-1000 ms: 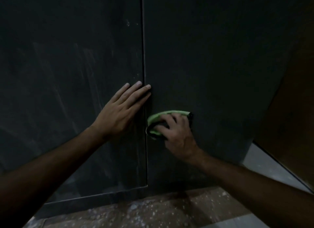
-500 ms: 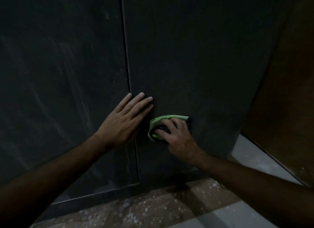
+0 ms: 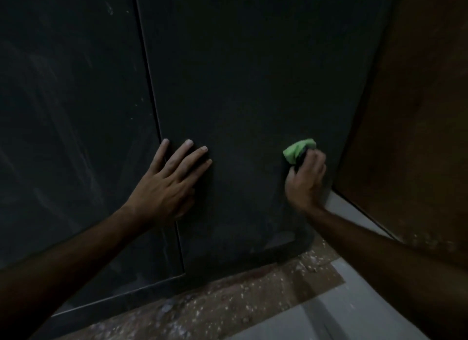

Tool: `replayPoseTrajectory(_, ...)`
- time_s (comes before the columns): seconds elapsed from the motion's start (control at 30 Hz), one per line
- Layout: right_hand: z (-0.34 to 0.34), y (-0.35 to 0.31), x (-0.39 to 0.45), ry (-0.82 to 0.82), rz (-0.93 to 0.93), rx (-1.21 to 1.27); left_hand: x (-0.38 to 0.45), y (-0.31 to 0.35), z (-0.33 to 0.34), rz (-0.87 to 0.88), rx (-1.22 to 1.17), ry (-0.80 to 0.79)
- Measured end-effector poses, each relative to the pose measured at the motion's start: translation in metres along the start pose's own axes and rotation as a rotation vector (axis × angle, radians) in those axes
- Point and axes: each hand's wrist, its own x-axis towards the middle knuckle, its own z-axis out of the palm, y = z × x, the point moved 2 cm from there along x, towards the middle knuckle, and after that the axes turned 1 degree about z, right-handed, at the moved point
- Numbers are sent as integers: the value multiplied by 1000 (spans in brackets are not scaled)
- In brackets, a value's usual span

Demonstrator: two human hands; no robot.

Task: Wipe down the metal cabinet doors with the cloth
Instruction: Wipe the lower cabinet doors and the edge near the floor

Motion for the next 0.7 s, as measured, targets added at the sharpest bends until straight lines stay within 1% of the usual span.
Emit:
replayPoseTrajectory(0.07,4,13,-15,-37,395,156,2,0,-2,1,-1,-1)
replayPoseTrajectory(0.1,5,16,-13,-33,599,236,2,-1,-3,9,0,-3)
replayPoseTrajectory(0.13,7,15,-9,-14,759,289,2,-2,-3,17,3,-4)
replayPoseTrajectory(0.17,9,9,-8,-7,818,306,1,-3,-4,23,6,-7)
replayPoseTrajectory(0.2,10,-1,-11,-18,751,295,0,-4,-4,26,4,-12)
replayPoseTrajectory(0.23,13,-11,-19,-58,580,276,0,-4,-4,26,0,-14)
replayPoseTrajectory(0.27,14,-18,-33,-131,316,227,-1,-4,-4,24,-2,-12)
replayPoseTrajectory(0.33,11,-21,-65,-346,-314,30,0,-4,-3,17,-5,-14)
replayPoseTrajectory(0.37,6,-11,-73,-484,-607,-87,0,-3,-3,15,-9,-14)
replayPoseTrajectory(0.4,-1,6,-71,-574,-878,-224,0,-3,-2,13,-11,-12)
replayPoseTrajectory(0.43,-7,23,-59,-608,-1046,-363,0,-3,-2,11,-10,-11)
replayPoseTrajectory(0.47,-13,38,-44,-624,-1070,-468,0,-2,-1,13,-7,-10)
replayPoseTrajectory(0.5,-19,51,-27,-620,-971,-495,0,-2,-1,17,-3,-7)
replayPoseTrajectory(0.53,-24,59,-10,-587,-789,-476,0,-3,-1,20,0,-2)
replayPoseTrajectory(0.57,-29,61,6,-491,-553,-410,0,-3,0,18,1,3)
replayPoseTrajectory(0.6,-33,56,19,-340,-321,-310,0,-3,0,13,-1,8)
replayPoseTrajectory(0.63,-34,42,30,-180,-165,-202,0,-3,1,3,-7,15)
replayPoseTrajectory(0.67,-33,20,37,-60,-100,-106,0,-2,2,-11,-20,27)
replayPoseTrajectory(0.7,-31,-5,39,11,-118,-38,0,-2,3,-25,-40,41)
